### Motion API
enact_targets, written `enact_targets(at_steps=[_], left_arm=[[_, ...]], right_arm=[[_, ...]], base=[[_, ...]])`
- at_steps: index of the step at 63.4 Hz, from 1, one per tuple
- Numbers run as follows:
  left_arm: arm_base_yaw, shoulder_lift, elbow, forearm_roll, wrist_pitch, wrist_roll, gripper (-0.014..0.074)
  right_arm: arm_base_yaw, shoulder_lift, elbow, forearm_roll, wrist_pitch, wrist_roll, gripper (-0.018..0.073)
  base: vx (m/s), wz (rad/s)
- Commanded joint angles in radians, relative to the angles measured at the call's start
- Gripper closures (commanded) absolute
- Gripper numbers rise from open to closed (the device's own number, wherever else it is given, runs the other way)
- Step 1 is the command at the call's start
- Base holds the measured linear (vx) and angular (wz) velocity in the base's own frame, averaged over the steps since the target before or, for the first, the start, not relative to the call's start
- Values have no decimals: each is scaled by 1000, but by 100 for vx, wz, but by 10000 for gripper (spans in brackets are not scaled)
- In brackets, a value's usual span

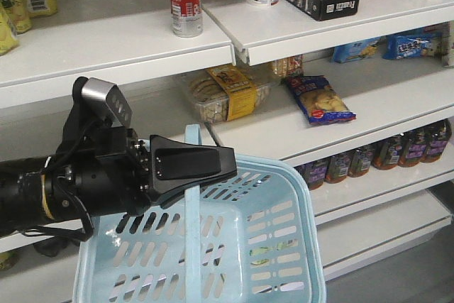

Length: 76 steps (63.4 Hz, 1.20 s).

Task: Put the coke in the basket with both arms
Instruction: 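Drive up to the shelf with the red Coca-Cola bottle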

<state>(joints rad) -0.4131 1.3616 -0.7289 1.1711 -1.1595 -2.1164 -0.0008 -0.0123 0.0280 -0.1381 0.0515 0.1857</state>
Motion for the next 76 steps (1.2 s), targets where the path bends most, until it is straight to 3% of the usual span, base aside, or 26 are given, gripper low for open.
enact_targets(at_steps=[1, 76], left_arm=[[-5, -31, -30, -77, -218, 0, 604], [-5, -31, -30, -77, -218, 0, 604]], right_arm=[[-7, -15, 15, -6, -69, -6, 564], [-7, -15, 15, -6, -69, -6, 564]], base=[[5, 23], [5, 20]])
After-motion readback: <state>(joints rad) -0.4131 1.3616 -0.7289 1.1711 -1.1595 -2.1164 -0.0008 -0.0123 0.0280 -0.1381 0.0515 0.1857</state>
